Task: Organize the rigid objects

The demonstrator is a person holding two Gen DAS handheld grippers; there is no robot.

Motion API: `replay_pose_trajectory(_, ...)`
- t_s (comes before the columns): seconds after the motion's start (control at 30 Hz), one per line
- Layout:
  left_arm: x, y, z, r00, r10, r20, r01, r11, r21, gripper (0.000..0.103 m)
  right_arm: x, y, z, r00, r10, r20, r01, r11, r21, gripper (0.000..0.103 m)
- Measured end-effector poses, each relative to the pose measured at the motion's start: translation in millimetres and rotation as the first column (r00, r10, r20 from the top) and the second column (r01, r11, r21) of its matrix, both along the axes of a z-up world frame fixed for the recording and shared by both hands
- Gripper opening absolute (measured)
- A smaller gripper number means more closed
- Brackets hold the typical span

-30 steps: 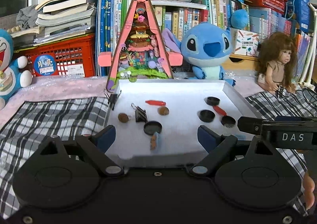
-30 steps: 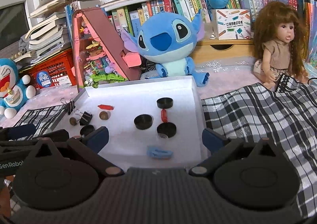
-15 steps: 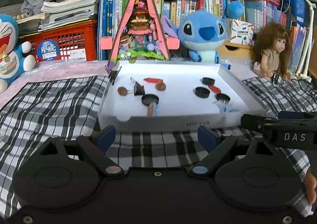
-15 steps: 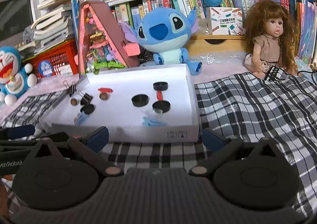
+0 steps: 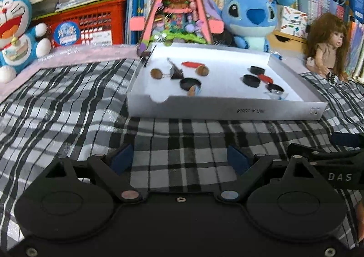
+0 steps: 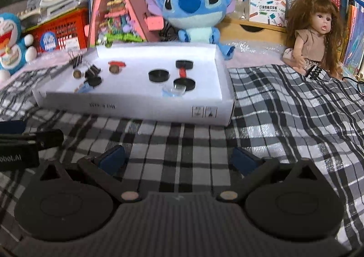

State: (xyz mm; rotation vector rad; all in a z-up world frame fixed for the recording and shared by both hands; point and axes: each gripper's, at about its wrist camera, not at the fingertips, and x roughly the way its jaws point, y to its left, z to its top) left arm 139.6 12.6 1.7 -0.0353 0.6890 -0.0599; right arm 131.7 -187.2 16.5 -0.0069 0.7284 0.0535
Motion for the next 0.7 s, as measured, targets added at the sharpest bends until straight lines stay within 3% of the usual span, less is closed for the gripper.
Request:
replay_pose_trajectory(0.43,4.8,-6.1,-4.9,0.999,0.021,-0.026,-0.020,0.998,0.059,0.103,3.5,-0.9,-2.0,1.000,-0.004,-0.012,0.004,1.000,0.006,0.103)
replay_pose_trajectory(0.7,6.5,-4.6,-6.2,0.999,0.036,-0.027,-0.034,0.998,0.059,0.103,3.5,-1.1,-1.7,1.000,-0.004,-0.012,0.004,1.000,0.007,0.103)
